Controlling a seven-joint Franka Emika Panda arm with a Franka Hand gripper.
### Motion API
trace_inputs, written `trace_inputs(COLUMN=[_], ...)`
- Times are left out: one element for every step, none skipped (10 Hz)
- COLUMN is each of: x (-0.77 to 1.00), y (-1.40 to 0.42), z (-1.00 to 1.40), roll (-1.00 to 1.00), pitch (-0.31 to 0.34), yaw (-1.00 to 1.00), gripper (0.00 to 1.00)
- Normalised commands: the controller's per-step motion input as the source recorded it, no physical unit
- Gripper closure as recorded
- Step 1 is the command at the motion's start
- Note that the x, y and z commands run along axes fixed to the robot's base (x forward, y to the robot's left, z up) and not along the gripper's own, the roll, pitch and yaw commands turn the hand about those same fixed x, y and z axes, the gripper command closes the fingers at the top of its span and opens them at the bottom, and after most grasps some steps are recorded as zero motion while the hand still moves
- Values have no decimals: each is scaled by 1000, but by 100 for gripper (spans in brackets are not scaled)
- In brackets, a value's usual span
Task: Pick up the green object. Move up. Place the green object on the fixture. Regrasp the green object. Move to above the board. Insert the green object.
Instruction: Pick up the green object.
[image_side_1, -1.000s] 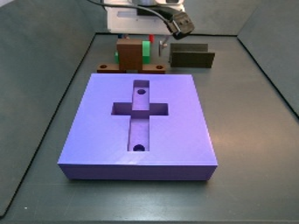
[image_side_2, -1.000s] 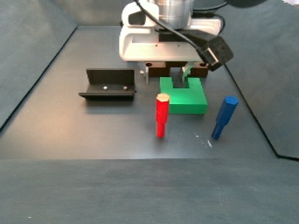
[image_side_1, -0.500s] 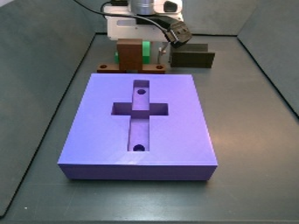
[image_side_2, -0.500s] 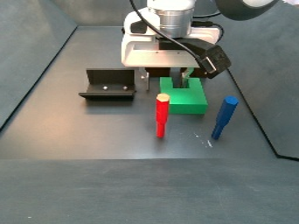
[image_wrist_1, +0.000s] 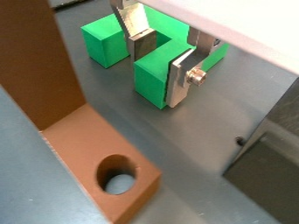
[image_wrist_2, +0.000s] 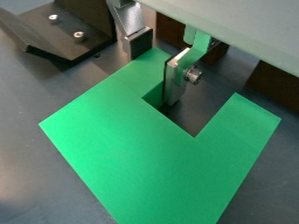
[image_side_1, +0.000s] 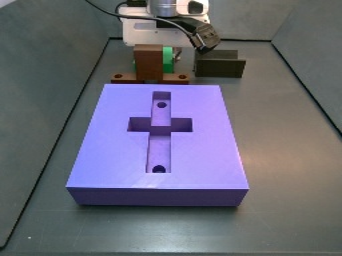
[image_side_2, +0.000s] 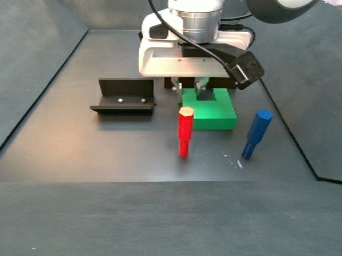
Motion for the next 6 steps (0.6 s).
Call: trace_inputs(x=[0, 0, 0, 0, 0, 0], y=[0, 0, 0, 0, 0, 0], z=[0, 0, 0, 0, 0, 0], roll=[0, 0, 0, 0, 0, 0], pitch=[0, 0, 0, 0, 0, 0], yaw=[0, 0, 0, 0, 0, 0], gripper=[100, 100, 100, 100, 100, 100])
